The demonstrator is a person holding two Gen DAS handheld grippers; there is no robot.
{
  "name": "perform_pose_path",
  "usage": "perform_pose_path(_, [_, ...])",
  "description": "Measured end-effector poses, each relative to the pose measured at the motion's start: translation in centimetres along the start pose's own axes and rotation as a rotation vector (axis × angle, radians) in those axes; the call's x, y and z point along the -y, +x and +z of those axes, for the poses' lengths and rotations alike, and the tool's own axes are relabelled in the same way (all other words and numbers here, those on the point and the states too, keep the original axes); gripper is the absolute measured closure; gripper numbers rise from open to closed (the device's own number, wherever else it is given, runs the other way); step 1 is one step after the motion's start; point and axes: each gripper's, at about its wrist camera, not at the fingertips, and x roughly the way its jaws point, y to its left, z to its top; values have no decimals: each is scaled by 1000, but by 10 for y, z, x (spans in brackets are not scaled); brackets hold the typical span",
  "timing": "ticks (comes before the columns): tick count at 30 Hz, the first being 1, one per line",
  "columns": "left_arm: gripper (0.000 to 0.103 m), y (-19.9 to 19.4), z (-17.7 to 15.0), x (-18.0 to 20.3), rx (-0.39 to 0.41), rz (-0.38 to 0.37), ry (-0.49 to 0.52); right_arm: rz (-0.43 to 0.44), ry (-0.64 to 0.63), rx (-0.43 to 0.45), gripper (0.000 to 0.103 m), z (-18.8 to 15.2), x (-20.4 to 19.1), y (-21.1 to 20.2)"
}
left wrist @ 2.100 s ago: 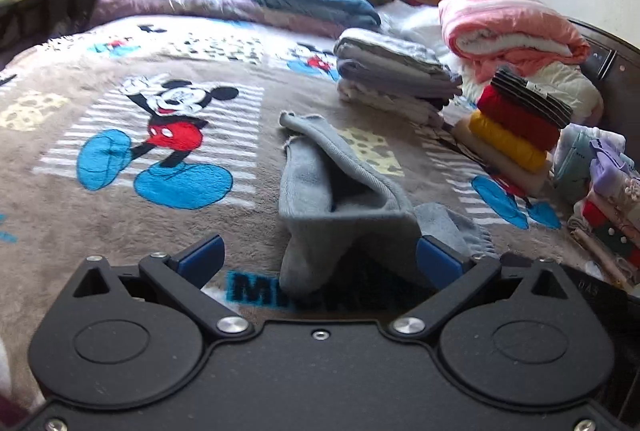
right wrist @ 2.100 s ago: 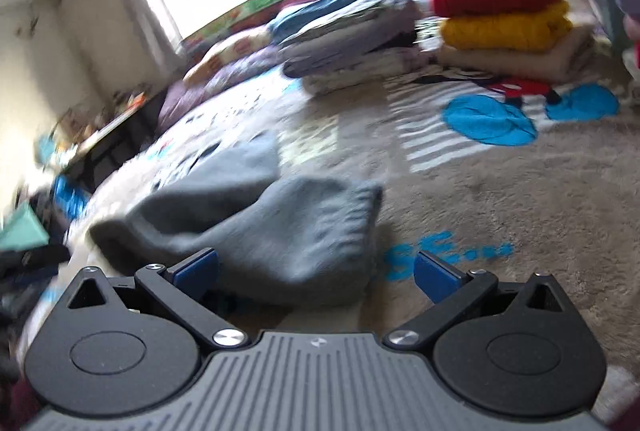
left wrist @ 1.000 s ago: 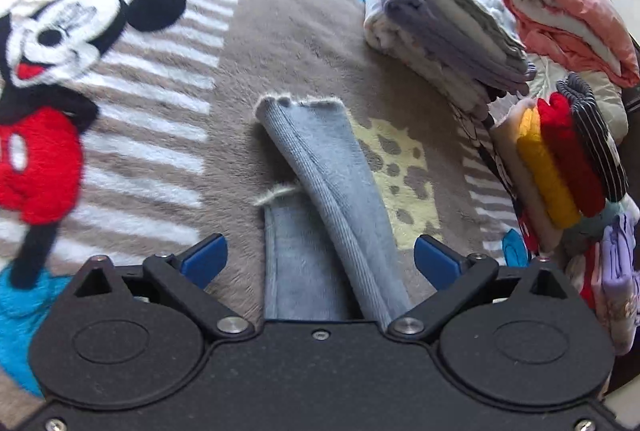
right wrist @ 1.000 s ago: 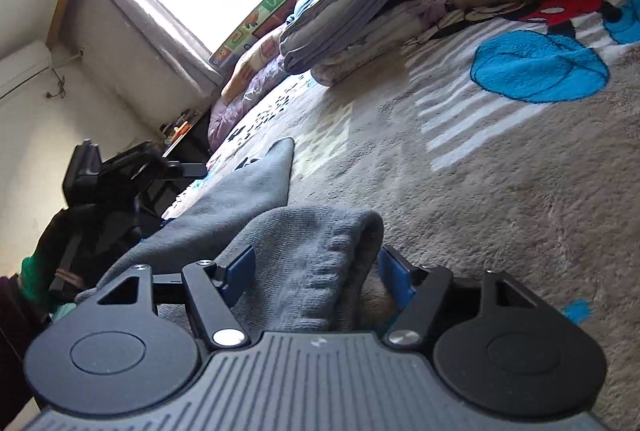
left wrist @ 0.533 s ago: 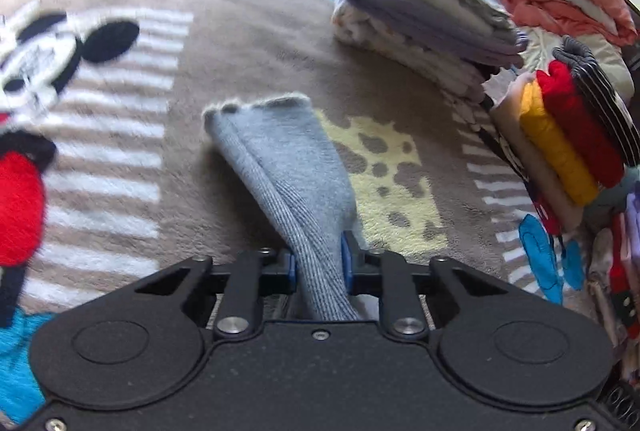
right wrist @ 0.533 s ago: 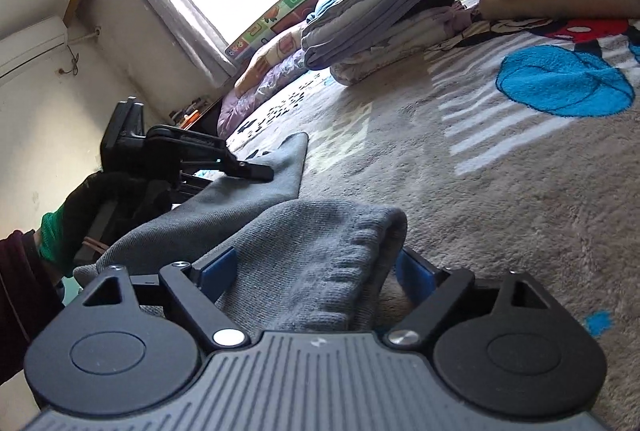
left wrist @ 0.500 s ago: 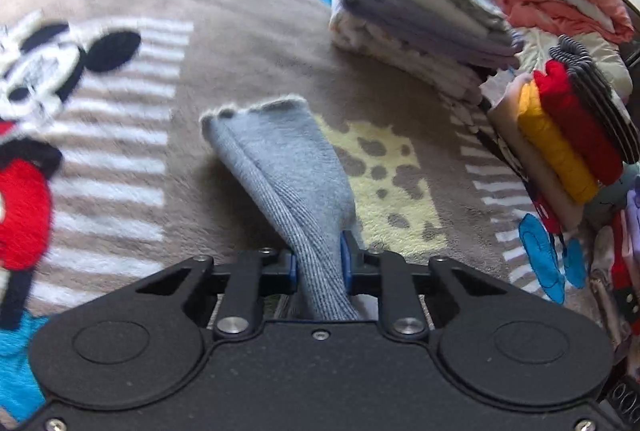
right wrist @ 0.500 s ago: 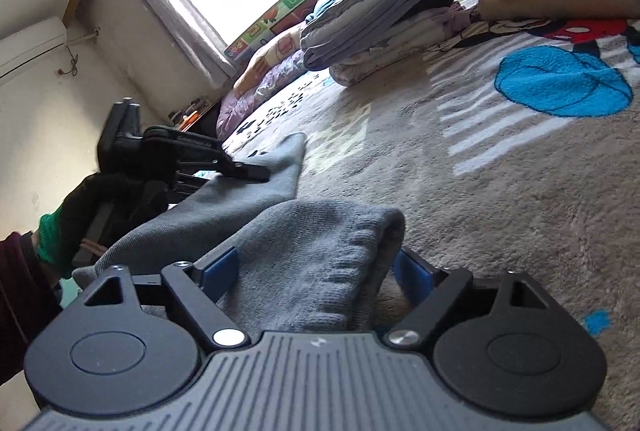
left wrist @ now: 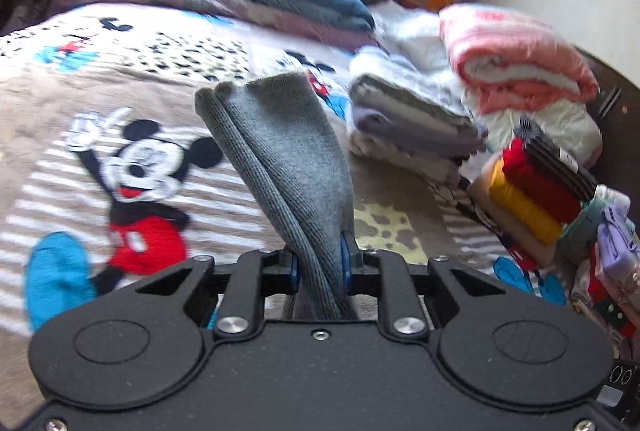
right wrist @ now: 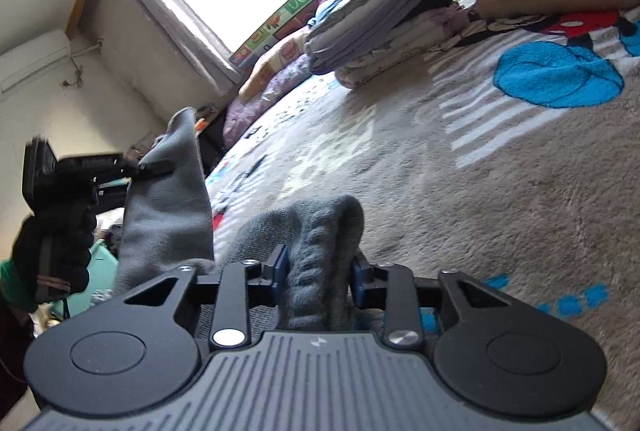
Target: Fold clothes
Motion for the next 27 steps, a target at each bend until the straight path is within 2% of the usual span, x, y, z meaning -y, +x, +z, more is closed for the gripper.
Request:
perform_pose_path(7, [86,-49,-19,-35,117,-5,-88,22,-66,97,81,8,-32,-24])
perform_pose_path(10, [86,-60,-22,-44,196,-35,-122,2,-112,157,85,26,-45,-35])
perform_pose_path(15, [86,-59,-20,-56,312,-70,-184,-49,-201,233,86,70,-57,-40])
perform_pose_path(21, [86,-41,2,-55,346,-83,-212,-100,-336,262,86,125,-78,-22])
perform_pose_path(27, [86,-21,33,-49,366,-64,-167,-174,-444,294,86,175,-90,5])
